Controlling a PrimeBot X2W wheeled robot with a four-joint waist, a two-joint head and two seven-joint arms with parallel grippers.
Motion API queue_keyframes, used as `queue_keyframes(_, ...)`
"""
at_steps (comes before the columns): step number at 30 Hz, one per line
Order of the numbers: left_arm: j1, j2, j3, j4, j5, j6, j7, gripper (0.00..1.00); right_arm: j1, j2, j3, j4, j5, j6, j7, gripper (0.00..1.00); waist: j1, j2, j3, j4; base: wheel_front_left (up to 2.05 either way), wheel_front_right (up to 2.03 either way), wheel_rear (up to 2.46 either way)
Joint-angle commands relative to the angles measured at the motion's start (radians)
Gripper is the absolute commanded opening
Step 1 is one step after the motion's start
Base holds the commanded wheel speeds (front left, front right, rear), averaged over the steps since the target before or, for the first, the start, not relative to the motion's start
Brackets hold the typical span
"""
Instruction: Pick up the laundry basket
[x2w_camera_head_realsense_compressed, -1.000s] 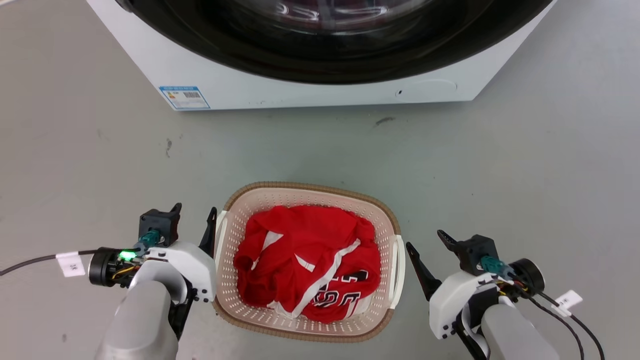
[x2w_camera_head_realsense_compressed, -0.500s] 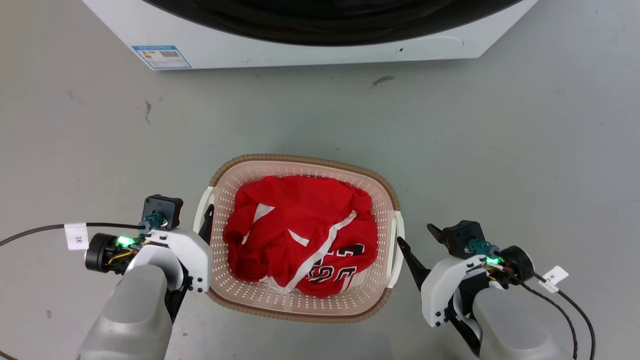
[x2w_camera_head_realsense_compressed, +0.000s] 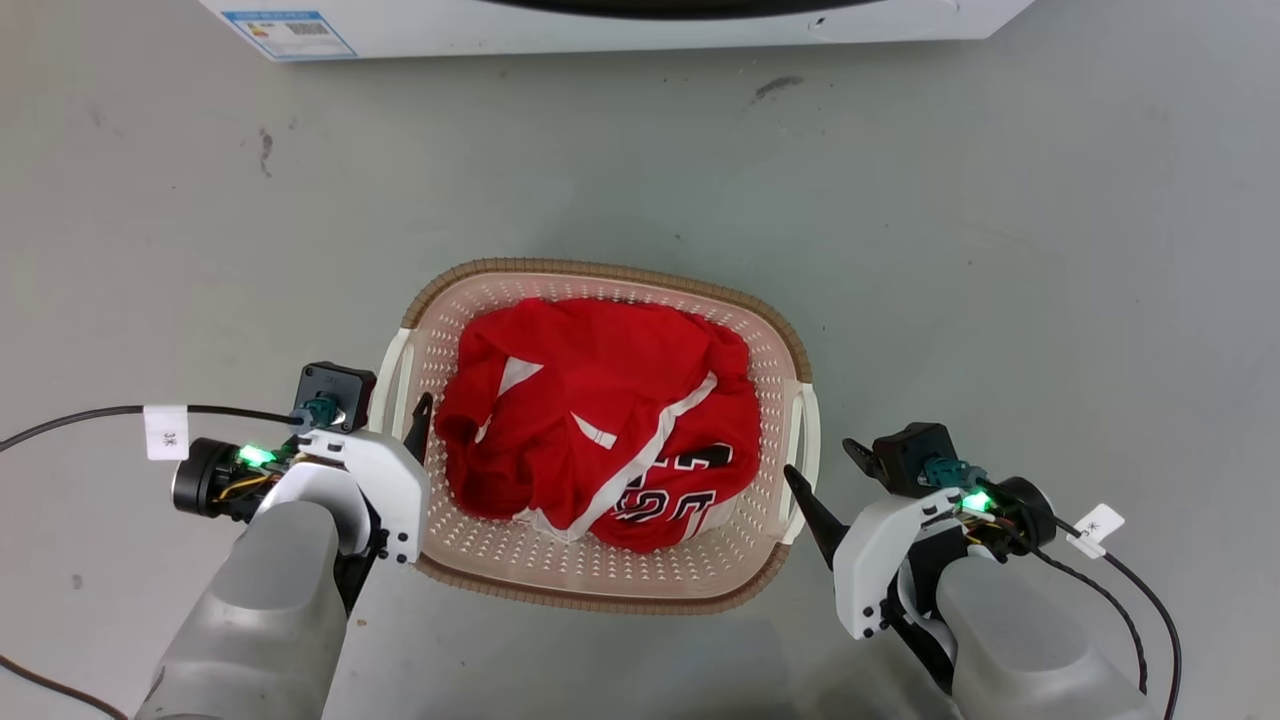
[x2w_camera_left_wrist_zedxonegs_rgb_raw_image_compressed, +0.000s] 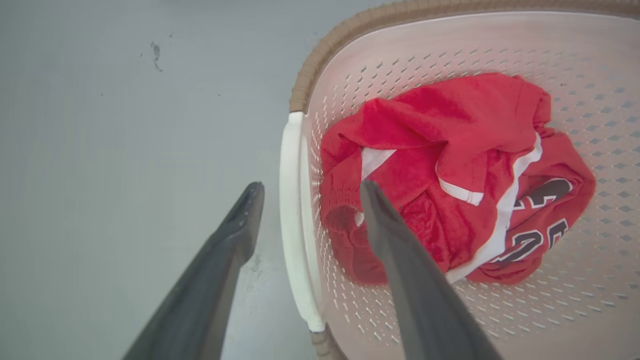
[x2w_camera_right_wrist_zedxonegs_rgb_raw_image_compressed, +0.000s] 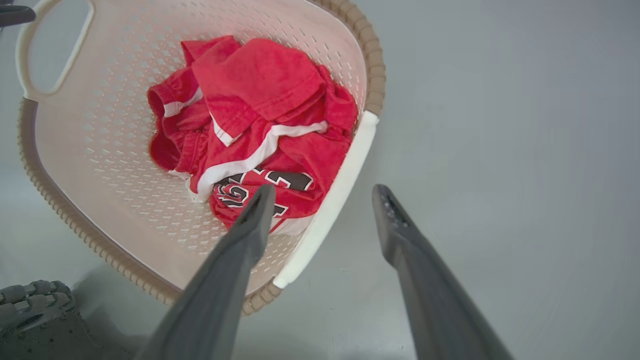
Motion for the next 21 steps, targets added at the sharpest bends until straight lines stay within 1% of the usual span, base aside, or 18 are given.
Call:
queue_keyframes(1, -0.015, -0.001, -0.007, 0.008, -0.004, 0.002, -0.003, 1.00, -0.020, 0.000, 0.008, 0.010, 0.009, -0.001, -0.002, 1.00, -0.0001, 0.0000, 0.012, 0.004, 0.00, 0.00, 0.00)
queue_keyframes(10, -0.040, -0.005, -0.057, 0.049, -0.024, 0.002, 0.002, 1.00, -0.050, 0.000, 0.060, 0.065, 0.064, -0.001, 0.008, 1.00, -0.0001, 0.0000, 0.051, 0.011, 0.00, 0.00, 0.00)
queue_keyframes(21, -0.073, -0.014, -0.126, 0.068, -0.047, 0.002, 0.034, 1.00, -0.089, 0.000, 0.106, 0.095, 0.124, -0.001, 0.034, 1.00, -0.0001, 0.0000, 0.105, 0.022, 0.00, 0.00, 0.00)
